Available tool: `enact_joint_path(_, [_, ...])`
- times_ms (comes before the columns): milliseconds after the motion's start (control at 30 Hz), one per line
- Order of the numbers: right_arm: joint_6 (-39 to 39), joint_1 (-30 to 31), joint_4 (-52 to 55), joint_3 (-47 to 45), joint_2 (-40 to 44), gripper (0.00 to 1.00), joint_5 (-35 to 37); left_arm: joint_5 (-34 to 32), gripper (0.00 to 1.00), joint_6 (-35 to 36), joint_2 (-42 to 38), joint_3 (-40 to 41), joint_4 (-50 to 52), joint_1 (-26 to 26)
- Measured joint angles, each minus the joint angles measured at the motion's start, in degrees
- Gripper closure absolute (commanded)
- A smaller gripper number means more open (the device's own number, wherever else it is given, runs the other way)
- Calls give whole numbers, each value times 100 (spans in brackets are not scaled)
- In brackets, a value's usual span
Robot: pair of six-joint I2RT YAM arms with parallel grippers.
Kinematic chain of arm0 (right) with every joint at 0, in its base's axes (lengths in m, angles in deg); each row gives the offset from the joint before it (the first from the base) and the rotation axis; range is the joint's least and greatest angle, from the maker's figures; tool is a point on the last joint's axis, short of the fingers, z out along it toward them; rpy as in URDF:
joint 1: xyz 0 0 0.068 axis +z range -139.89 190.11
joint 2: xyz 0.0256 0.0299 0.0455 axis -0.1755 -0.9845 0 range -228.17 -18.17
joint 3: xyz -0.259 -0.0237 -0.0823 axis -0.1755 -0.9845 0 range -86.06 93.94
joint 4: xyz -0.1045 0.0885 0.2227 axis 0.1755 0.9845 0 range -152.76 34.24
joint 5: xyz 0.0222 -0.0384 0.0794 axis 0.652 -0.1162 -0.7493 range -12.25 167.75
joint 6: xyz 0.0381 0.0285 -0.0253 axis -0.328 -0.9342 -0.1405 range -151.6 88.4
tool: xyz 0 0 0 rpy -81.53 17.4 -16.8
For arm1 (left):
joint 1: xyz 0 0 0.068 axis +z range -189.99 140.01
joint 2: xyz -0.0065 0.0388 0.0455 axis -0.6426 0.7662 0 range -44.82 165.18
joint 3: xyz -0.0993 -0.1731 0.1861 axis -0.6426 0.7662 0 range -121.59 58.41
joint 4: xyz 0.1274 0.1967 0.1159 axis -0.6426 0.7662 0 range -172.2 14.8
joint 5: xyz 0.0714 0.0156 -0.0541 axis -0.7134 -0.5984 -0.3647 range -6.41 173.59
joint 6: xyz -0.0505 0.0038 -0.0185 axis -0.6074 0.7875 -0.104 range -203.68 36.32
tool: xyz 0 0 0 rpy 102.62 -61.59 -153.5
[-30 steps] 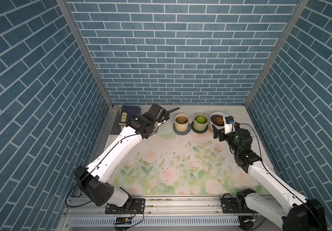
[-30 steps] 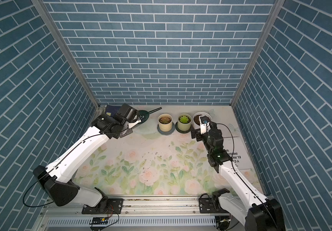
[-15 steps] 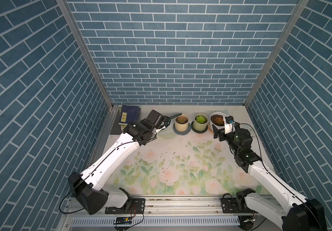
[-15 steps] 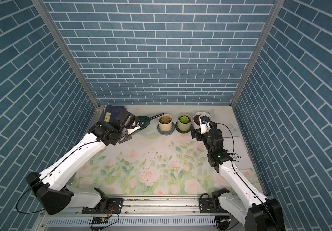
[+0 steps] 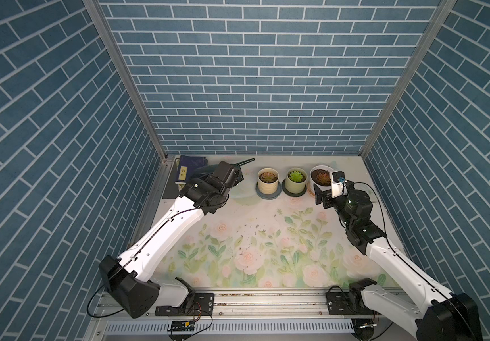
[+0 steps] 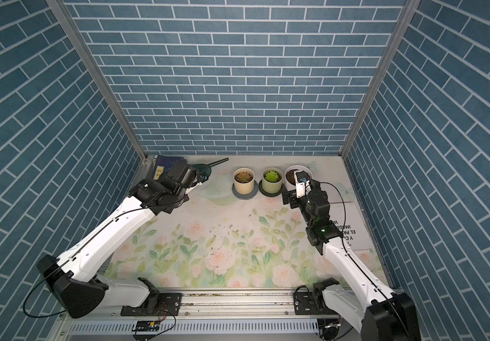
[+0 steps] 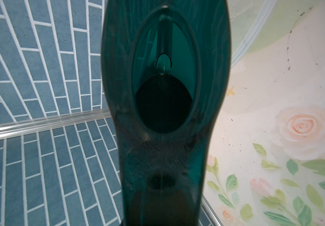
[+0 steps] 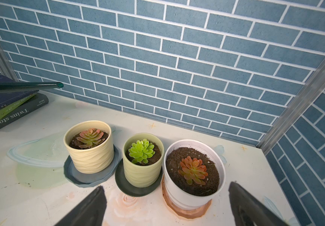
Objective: Water the succulent around the soil edge
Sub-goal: Water the soil of the potted plant with water.
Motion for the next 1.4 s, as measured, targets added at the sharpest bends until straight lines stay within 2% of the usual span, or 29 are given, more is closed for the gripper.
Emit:
enact_joint_path(400, [0, 0, 0, 0, 13, 1, 0, 310, 100, 2, 114, -157, -96, -476])
enact_joint_path(1000, [0, 0, 0, 0, 35, 1, 2, 581, 100, -61, -151, 280, 225, -549])
enact_joint_path(1200, [0, 0, 0, 0, 35, 0, 2, 400, 100, -76, -236, 341, 363, -485])
enact_joint_path(1400, [0, 0, 0, 0, 35, 1, 2, -186, 100, 17, -127, 341, 361, -472])
